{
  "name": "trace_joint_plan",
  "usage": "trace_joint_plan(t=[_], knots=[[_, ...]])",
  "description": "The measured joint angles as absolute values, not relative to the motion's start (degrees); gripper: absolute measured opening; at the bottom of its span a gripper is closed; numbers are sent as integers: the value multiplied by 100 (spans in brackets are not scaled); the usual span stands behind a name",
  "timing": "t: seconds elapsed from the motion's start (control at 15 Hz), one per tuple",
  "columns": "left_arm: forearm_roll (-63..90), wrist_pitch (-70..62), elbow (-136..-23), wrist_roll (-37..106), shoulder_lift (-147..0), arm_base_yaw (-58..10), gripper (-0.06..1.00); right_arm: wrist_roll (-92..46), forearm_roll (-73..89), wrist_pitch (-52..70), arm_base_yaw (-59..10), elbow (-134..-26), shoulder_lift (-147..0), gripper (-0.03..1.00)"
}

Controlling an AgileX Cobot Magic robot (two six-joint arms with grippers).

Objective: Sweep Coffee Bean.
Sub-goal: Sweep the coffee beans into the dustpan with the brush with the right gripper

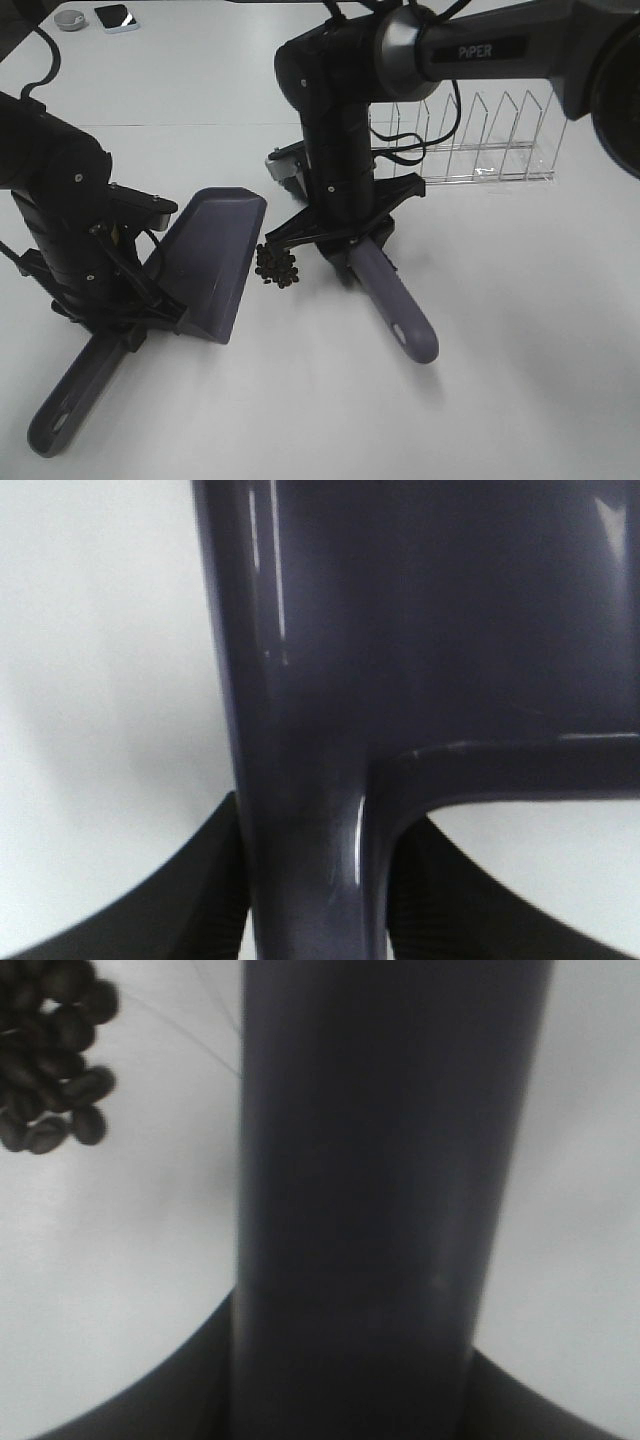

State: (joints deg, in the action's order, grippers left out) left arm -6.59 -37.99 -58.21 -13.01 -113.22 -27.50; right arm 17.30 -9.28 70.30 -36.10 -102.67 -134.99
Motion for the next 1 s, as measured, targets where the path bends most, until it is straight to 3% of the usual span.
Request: trace_joint_plan(t=[1.0], knots=[[-659, -3782, -5821, -1318, -11322, -2750, 34, 1667, 1885, 6274, -3988, -11081, -13906, 32]])
